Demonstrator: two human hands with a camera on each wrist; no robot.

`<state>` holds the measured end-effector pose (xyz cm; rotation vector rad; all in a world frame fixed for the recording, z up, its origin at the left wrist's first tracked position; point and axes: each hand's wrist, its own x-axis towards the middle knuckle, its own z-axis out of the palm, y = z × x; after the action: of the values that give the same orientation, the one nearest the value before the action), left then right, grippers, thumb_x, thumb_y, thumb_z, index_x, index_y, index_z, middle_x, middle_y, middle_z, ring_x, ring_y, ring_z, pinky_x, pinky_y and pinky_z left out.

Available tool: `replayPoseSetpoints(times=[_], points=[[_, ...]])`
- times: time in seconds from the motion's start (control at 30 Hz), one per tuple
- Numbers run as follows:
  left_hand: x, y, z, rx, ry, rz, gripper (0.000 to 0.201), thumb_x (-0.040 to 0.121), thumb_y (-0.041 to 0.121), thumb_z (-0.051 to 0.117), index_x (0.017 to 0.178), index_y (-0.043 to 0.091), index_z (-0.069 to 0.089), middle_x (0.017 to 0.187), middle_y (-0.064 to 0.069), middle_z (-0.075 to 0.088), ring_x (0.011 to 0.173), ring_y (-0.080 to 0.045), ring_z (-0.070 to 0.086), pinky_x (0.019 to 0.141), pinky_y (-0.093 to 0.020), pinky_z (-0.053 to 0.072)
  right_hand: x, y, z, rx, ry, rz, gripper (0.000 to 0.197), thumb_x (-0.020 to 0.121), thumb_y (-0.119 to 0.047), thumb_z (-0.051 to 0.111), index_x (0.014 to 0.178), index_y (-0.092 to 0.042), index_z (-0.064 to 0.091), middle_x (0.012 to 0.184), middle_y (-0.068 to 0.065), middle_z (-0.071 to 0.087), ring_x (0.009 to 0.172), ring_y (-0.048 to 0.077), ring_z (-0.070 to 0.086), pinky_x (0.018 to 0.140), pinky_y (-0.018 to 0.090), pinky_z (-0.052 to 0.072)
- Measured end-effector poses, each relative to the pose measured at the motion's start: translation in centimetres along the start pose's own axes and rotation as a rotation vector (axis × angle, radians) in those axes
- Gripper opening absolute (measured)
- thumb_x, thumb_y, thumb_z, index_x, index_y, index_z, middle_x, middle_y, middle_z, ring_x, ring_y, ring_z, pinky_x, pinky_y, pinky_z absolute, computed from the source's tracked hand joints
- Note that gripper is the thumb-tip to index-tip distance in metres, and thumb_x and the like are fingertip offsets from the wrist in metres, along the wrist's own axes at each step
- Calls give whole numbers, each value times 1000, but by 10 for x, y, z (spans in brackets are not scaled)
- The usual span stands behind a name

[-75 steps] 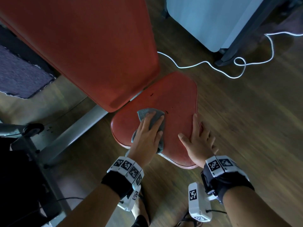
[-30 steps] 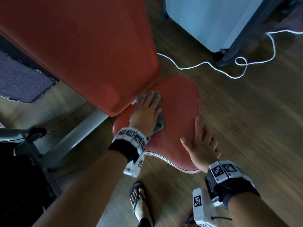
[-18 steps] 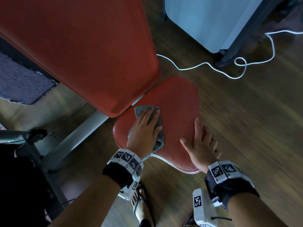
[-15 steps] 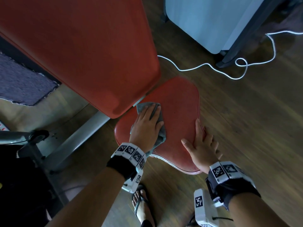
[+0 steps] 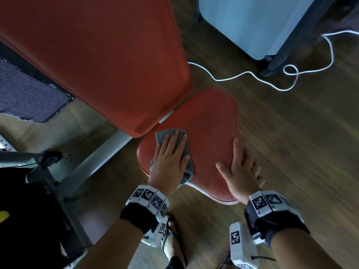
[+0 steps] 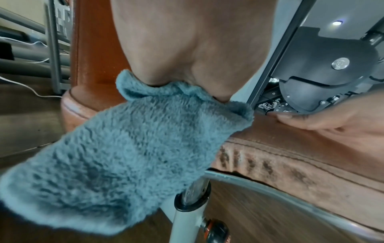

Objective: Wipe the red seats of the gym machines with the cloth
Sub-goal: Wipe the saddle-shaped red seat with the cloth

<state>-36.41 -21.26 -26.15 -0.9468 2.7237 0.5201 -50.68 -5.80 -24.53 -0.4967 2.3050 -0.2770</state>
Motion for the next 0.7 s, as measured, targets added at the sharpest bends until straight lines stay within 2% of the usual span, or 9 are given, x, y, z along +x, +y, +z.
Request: replayPoseSetpoints(times=[0.3, 0.43, 0.57, 0.7], points=[[42, 10, -14, 26, -56, 37, 73, 90, 51, 1, 156, 20, 6, 164, -1, 2, 151, -27, -5, 121, -39, -3, 0, 1, -2, 2, -24, 3, 81, 84, -74, 29, 142, -51, -23, 160, -2, -9, 144, 31, 7, 109, 59, 19], [78, 25, -14, 126, -127, 227, 69, 95, 49, 9, 156, 17, 10, 164, -5, 5, 150, -33, 5, 120, -50, 13, 0, 0, -2, 28, -27, 6, 80, 85, -73, 32, 143, -52, -20, 159, -4, -8, 143, 30, 7, 108, 60, 18], [101, 54, -14, 188, -162, 398, 65, 102, 43, 33, 156, 19, 5, 164, -3, -3, 150, -32, -1, 121, -47, 10, 0, 0, -2, 23, -23, 15, 80, 86, -72, 33, 142, -52, -21, 159, -6, -7, 143, 29, 8, 108, 60, 20], [115, 67, -10, 218, -136, 550, 64, 101, 41, 38, 156, 21, 12, 164, -1, 4, 150, -32, 2, 121, -46, 10, -1, 0, -2, 30, -3, 9, 80, 88, -70, 33, 142, -52, -22, 159, -7, -5, 143, 29, 9, 108, 57, 20]])
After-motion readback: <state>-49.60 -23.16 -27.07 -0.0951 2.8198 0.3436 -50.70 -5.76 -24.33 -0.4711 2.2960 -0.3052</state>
